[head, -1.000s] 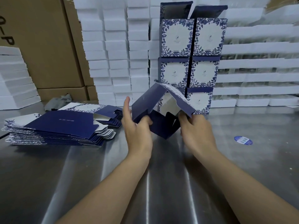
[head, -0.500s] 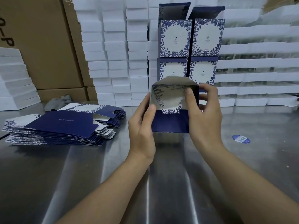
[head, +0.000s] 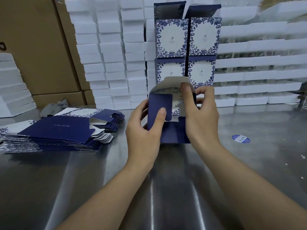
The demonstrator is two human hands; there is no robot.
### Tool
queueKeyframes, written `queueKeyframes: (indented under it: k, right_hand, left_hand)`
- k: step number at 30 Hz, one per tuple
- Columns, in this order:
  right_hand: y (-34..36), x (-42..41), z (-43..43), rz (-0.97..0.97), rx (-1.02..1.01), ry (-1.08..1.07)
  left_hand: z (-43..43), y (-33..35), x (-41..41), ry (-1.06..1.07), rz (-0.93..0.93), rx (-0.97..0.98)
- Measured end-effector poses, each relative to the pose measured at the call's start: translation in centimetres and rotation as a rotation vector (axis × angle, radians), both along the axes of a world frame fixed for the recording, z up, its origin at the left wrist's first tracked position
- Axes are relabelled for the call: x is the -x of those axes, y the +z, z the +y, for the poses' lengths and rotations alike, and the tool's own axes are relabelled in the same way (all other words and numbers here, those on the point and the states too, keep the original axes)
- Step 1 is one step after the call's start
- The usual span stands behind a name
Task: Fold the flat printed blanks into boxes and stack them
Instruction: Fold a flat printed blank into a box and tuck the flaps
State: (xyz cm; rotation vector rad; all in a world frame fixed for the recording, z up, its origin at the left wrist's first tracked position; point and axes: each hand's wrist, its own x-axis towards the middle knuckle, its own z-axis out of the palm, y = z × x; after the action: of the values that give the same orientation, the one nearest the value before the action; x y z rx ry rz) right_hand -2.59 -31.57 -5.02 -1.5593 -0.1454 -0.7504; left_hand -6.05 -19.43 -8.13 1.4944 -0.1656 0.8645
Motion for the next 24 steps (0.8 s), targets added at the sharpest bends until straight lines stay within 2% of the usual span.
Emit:
queueKeyframes:
  k: [3,7,9,11,13,15,17,21,24]
  right_hand:
    - [-0.2,0.2,0.5,-0.106,0.088,0.013]
    - [-1.1,0.1,1.0,-0.213,0.347,0.052]
    - [-1.4,0.2,1.5,-0.208,0.405,0.086]
    - [-1.6,0.4,2.0,-0.169,0.382,0.101]
    - [-1.9,0.7,2.6,-0.021,0.300,0.110]
    - [-2.1,0.9,3.2,0.200,0.074,0.255]
    - [-2.4,0.9,3.7,0.326,-0.119,0.369]
    - [-2.0,0.8,3.1,0.128,0.026,0.213]
    - [-1.5,0.7,2.4,-0.004,0.048,0.187]
  left_hand:
    - [0.8,0.0,-0.5,0.200,0.028,-0.033]
    - [2.2,0.3,-0.8,0.276,0.060,0.080]
    - [2.8,0.6,-0.8,0.347,0.046,0.114]
    - [3.2,0.8,-0.8,0.414,0.028,0.145]
    - [3.3,1.0,-0.8,0.454,0.021,0.154]
    - [3.3,1.0,-0.8,0.477,0.006,0.150]
    - [3.1,1.0,-0.8,0.432,-0.020,0.137]
    - [2.8,0.8,-0.8,0.317,-0.050,0.143]
    - [2.8,0.7,-1.0,0.199,0.076,0.184]
